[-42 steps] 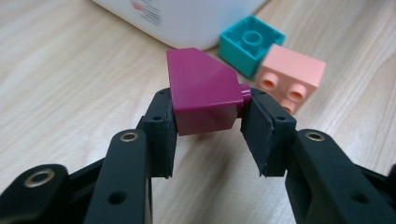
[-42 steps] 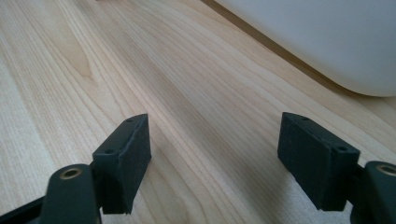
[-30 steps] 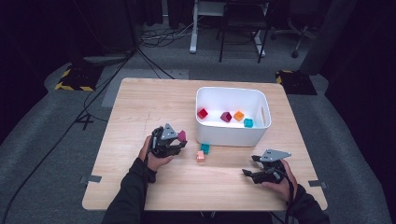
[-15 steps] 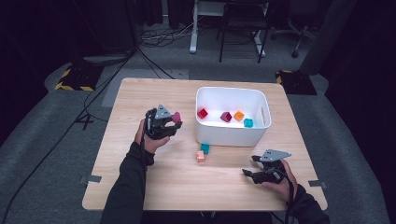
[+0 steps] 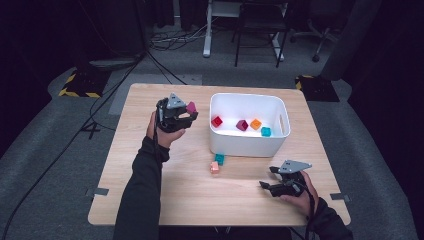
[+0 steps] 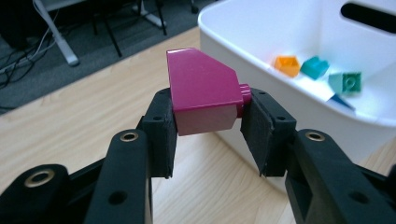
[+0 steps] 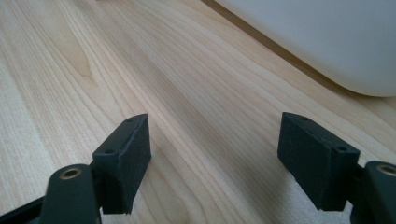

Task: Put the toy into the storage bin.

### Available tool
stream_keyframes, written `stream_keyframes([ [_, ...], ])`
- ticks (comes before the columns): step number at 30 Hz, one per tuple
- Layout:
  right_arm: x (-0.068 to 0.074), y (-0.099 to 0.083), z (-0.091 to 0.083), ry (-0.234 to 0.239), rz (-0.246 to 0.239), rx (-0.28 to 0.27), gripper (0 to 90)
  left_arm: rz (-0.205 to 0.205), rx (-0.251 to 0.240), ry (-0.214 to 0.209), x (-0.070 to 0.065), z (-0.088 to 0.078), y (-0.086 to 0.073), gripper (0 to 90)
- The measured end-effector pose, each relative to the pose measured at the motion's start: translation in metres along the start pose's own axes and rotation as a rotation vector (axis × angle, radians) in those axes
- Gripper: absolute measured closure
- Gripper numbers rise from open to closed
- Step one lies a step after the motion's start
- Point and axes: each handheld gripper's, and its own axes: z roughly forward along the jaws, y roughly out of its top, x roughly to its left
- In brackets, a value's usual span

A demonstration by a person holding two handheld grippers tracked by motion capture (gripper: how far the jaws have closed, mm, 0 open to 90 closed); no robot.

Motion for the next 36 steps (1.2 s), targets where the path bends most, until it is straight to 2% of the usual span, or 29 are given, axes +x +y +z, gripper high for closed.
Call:
stream_keyframes([
  [10,0.000,0.000,0.000,0.001,-0.002,0.002,25.7,0.041,-0.022,0.001,-0.010,0.000,0.040,56.9],
  [15,0.000,0.000,0.000,0.000,-0.004,0.001,25.7,0.047,-0.037,-0.008,-0.016,0.002,0.053,56.9],
  [17,0.000,0.000,0.000,0.001,-0.004,0.000,25.7,0.051,-0.040,-0.015,-0.021,0.006,0.057,56.9],
  [18,0.000,0.000,0.000,0.001,-0.004,0.000,25.7,0.069,-0.030,-0.019,-0.023,0.007,0.058,56.9],
  [24,0.000,0.000,0.000,0.000,-0.002,0.001,25.7,0.072,-0.041,-0.055,-0.036,0.018,0.067,56.9],
  [26,0.000,0.000,0.000,0.000,-0.001,0.002,25.7,0.090,-0.031,-0.068,-0.041,0.022,0.070,56.9],
  [28,0.000,0.000,0.000,0.000,-0.003,0.001,25.7,0.086,-0.036,-0.074,-0.049,0.027,0.074,56.9],
  [29,0.000,0.000,0.000,0.000,-0.003,0.000,25.7,0.106,-0.026,-0.082,-0.051,0.028,0.076,56.9],
  [34,0.000,0.000,0.000,-0.001,0.002,-0.001,25.7,0.103,-0.041,-0.112,-0.067,0.038,0.084,56.9],
  [35,0.000,0.000,0.000,0.000,0.001,0.000,25.7,0.124,-0.031,-0.110,-0.070,0.039,0.086,56.9],
  [36,0.000,0.000,0.000,0.000,0.000,0.000,25.7,0.119,-0.037,-0.118,-0.075,0.042,0.088,56.9],
])
